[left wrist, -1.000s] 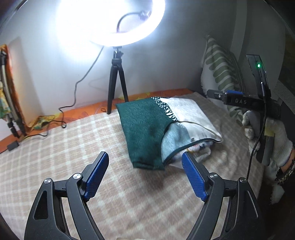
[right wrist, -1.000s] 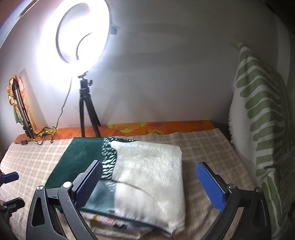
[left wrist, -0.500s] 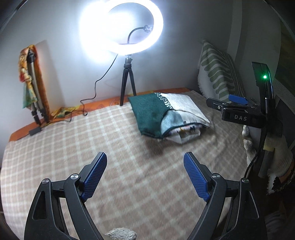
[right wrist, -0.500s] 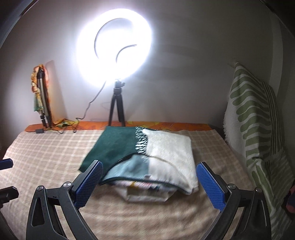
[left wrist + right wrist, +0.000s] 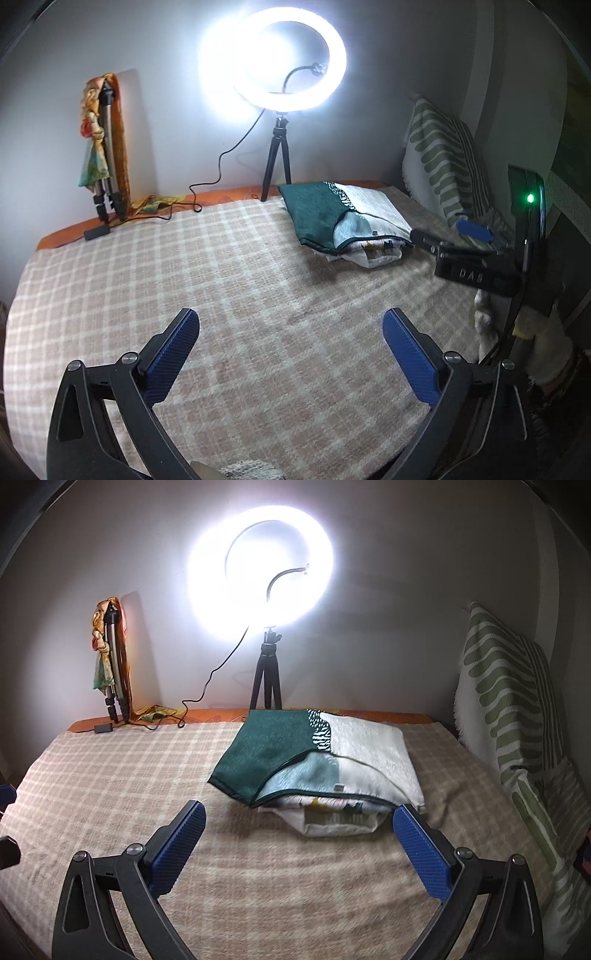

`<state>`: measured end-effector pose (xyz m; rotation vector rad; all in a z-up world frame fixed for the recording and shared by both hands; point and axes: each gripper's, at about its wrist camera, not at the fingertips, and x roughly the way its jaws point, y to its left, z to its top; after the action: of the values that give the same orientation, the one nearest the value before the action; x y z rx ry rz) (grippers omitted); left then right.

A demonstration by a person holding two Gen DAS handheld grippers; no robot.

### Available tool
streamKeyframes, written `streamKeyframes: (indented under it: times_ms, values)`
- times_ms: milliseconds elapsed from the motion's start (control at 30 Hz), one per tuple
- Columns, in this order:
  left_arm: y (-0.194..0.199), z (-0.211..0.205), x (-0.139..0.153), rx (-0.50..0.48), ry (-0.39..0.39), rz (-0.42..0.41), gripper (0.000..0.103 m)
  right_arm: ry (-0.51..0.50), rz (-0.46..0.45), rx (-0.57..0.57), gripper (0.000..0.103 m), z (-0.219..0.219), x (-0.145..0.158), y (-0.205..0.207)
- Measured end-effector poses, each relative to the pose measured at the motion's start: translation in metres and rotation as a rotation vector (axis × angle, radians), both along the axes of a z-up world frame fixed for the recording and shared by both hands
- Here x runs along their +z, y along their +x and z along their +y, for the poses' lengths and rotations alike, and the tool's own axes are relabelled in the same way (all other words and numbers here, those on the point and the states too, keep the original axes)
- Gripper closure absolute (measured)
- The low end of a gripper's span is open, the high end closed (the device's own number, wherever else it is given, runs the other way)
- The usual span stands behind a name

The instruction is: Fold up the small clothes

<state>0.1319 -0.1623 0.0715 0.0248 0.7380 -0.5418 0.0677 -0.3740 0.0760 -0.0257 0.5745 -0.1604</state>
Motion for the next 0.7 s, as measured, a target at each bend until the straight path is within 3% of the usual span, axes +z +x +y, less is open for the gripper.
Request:
streamKeyframes:
  times_ms: [400,533,700]
  values:
    - [-0.010,0.003,-0.016,0.047,0.109,-0.040,0.000,0.021,-0.026,0.017,0.000,0.016,-0.010,-0.008]
    - [-0.016,0.001,-0.019,0.035,0.135,-0.087,0.000,-0.007,-0.020,0.032,0.000,0.020,-0.014,-0.005]
    - [-0.014,-0.002,-0.022,0.026,0.151,-0.081,0.000,-0.008,-0.013,0.033,0.000,0.022,-0.017,-0.002]
